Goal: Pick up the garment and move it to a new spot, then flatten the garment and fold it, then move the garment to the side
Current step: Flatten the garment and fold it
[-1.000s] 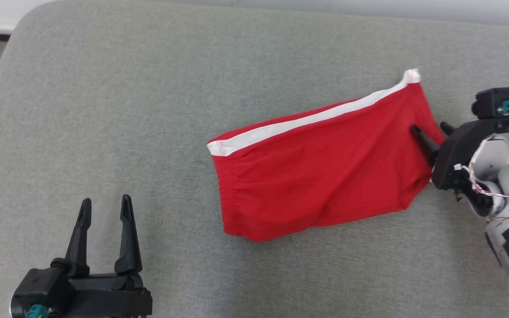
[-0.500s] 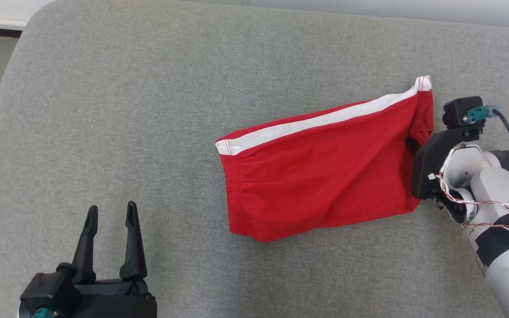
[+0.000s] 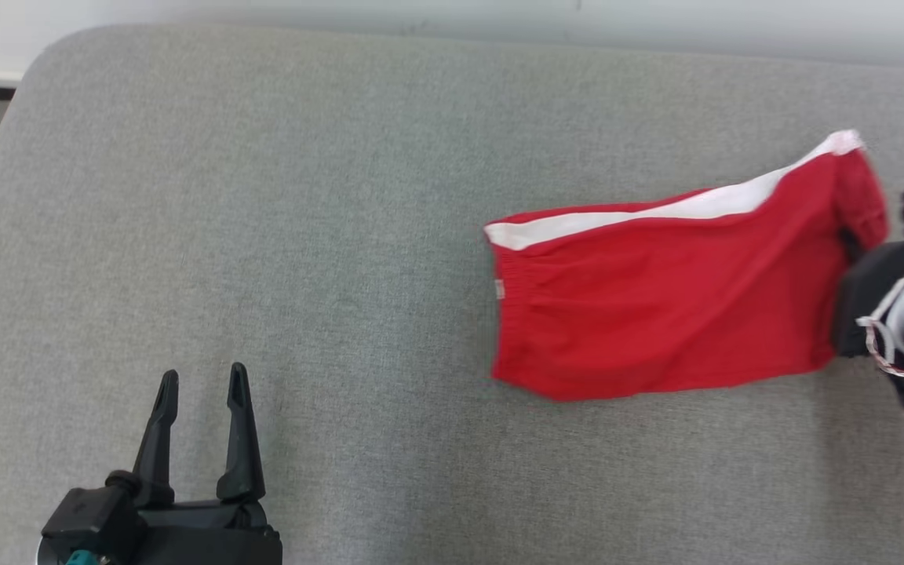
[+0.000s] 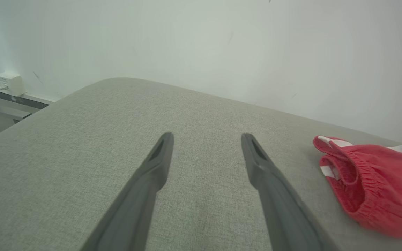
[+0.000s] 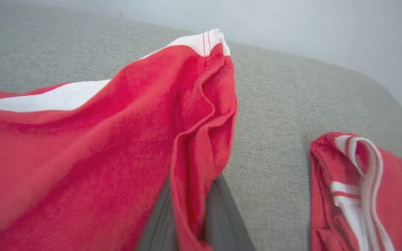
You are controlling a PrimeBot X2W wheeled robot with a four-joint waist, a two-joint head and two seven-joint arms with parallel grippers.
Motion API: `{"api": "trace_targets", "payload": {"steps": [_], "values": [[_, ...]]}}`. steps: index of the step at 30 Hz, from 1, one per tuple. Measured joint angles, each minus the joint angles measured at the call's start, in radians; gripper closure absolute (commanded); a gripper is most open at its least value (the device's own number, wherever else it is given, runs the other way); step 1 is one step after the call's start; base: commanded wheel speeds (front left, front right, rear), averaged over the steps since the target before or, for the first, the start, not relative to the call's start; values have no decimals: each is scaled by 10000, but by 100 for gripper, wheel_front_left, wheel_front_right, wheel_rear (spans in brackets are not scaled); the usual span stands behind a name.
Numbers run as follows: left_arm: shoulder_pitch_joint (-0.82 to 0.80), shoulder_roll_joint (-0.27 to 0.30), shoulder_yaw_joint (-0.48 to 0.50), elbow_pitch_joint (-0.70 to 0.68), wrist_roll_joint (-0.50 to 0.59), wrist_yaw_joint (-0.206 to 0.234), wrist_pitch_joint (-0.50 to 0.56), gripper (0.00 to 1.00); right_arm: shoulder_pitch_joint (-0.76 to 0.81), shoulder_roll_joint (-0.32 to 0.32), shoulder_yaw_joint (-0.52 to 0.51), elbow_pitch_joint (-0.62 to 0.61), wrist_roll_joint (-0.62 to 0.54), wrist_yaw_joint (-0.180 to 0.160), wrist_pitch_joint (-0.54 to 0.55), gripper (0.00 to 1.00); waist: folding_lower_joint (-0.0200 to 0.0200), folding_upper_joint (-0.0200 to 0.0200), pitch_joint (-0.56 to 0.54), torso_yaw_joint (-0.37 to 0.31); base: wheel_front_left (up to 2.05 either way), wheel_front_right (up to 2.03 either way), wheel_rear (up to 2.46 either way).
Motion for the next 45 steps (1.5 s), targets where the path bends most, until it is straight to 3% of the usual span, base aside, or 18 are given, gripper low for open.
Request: {"api": "trace_targets", "payload": {"steps": [6, 12, 16, 21, 28, 41, 42, 43, 44, 45], "values": [[190, -2, -8, 27, 0, 6, 0, 0, 906, -13, -1465, -1409, -894, 0, 311, 100, 0, 0, -326, -216, 0, 0, 0], [280, -2, -59, 61, -2, 4, 0, 0, 1931, 58, -2203, -3120, -1831, -2, 955, 100, -1, 0, -622, -432, 0, 0, 0], [323, -2, -127, 113, -23, 6, 0, 0, 2293, 395, -1871, -4249, -2094, -2, 1358, 100, -1, 0, -811, -517, 0, 0, 0], [331, -2, -165, 178, -81, 10, 0, 0, 2328, 740, -721, -5018, -1891, -2, 1835, 100, -2, -1, -999, -551, 0, 0, 0], [381, -2, -384, 211, -211, 15, 0, 0, 1718, 991, 794, -4362, -1396, -2, 2337, 100, -1, -1, -1064, -352, 0, 0, 0], [407, 0, -433, 217, -299, 33, 0, 0, 574, 1593, 2420, -2117, -978, -2, 2380, 100, -1, -1, -897, 323, 0, 0, 0], [414, 0, -426, 215, -299, 33, 0, 0, 539, 1616, 2504, -2048, -922, -2, 2330, 95, -2, 0, -888, 351, 0, 0, 0], [430, 0, -420, 215, -299, 33, 0, 0, 513, 1649, 2571, -1994, -851, -2, 2291, 33, -1, 0, -882, 369, 0, 0, 0], [451, 0, -412, 215, -299, 33, 0, 0, 480, 1703, 2589, -1960, -746, -2, 2194, 0, -1, 0, -884, 374, 0, 0, 0], [465, 0, -399, 213, -301, 35, 0, 0, 438, 1795, 2589, -1956, -612, -2, 2079, 0, -1, 0, -888, 368, 0, 0, 0]]}}
